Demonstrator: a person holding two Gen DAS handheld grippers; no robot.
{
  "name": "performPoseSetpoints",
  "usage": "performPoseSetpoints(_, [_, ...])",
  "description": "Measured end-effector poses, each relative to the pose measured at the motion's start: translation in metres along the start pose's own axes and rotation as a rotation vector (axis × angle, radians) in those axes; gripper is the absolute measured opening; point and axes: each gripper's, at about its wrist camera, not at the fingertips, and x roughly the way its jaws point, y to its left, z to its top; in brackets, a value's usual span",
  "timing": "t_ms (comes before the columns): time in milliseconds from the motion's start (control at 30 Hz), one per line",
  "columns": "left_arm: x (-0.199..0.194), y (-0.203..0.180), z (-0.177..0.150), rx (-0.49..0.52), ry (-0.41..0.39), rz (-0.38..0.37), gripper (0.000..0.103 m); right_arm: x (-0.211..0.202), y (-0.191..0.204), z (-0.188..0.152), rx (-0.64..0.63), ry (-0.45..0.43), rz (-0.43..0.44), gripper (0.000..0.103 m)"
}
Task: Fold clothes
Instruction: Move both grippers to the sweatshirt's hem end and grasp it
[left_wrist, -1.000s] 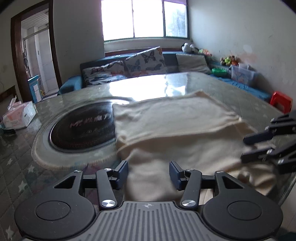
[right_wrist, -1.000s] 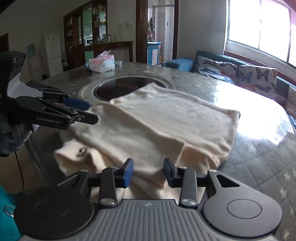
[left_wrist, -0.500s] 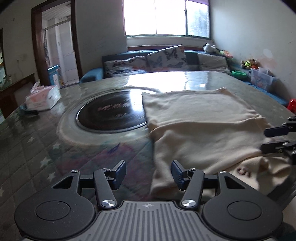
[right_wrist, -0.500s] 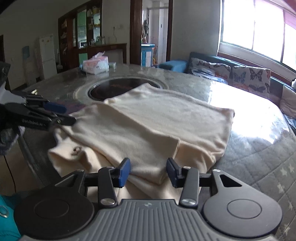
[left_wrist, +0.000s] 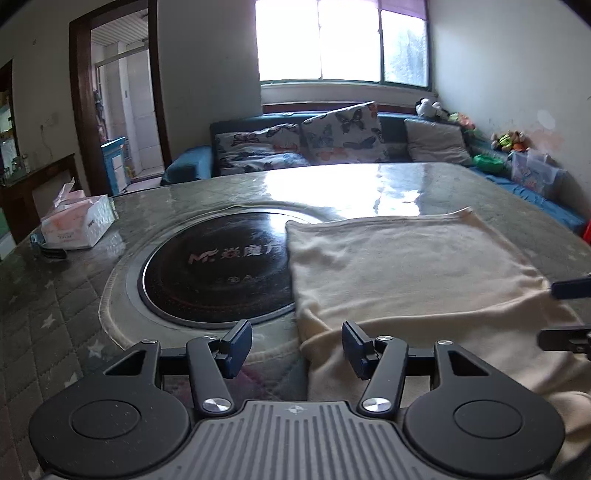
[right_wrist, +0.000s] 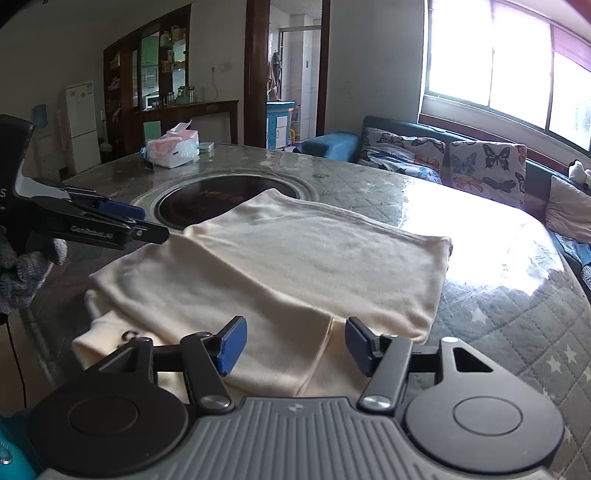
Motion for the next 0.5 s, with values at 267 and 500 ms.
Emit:
performPoseSetpoints(267, [0.003, 0.011, -0.01, 0.005, 0.012, 0.014, 0.059, 0.016, -0.009, -0.004, 0.017, 0.033, -0.027, 0.073])
performPoseSetpoints(500, [-0.018, 0.002, -0.006, 0.058, -0.032, -0.031, 0.059, 0.012, -0.018, 0.007, 0.056, -0.016, -0.114, 0.09])
